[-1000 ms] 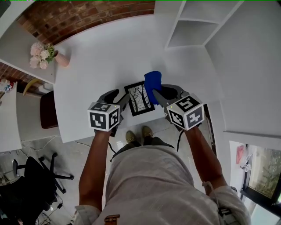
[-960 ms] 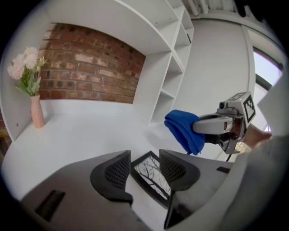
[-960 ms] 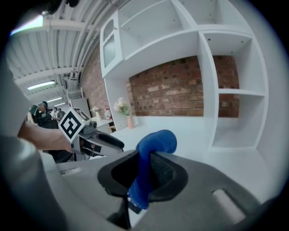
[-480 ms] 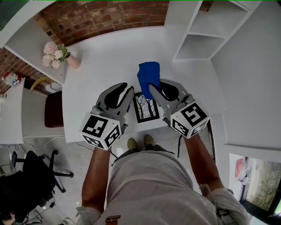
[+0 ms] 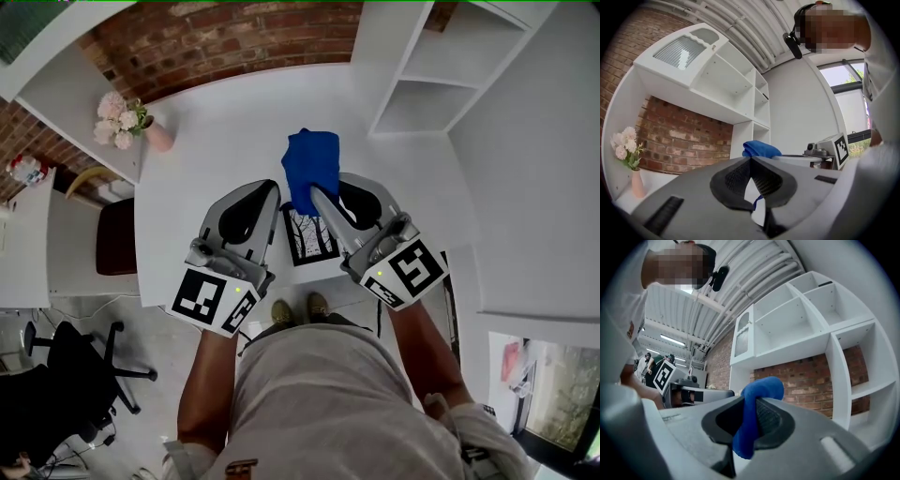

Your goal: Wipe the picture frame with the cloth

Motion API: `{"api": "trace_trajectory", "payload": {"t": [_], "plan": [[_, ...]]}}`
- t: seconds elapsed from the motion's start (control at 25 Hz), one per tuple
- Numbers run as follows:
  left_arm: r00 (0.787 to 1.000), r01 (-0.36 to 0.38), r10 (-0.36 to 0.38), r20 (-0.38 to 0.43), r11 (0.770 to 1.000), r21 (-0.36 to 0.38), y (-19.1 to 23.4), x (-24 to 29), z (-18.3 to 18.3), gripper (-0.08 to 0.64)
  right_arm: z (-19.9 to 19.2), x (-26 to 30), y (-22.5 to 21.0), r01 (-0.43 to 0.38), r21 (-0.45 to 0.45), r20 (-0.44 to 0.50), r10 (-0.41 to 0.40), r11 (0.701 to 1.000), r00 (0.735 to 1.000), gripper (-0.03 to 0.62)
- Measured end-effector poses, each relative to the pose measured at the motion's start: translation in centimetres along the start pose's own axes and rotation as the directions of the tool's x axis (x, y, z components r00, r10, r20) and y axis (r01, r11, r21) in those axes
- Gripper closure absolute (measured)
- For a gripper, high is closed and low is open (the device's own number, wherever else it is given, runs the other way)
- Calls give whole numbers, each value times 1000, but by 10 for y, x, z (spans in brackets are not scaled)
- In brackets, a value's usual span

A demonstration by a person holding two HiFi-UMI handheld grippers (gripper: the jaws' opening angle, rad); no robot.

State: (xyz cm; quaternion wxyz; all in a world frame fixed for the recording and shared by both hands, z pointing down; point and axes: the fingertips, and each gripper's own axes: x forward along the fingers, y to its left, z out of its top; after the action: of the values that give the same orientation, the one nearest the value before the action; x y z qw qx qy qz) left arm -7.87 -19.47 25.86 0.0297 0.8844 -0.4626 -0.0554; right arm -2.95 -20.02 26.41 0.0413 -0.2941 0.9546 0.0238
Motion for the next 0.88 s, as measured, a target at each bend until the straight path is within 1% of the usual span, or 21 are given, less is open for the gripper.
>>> {"api": "trace_trajectory", "payload": {"t": [0.2, 0.88], "plan": [[1000, 10, -10, -6, 1000, 17, -6, 4, 0, 560, 2, -4, -2, 14, -7, 12, -14, 1000, 1000, 545], [1000, 15, -15, -10, 1000, 5, -4, 2, -4, 560, -3, -8, -1, 26, -2, 2, -26, 1000, 1000, 545]]}}
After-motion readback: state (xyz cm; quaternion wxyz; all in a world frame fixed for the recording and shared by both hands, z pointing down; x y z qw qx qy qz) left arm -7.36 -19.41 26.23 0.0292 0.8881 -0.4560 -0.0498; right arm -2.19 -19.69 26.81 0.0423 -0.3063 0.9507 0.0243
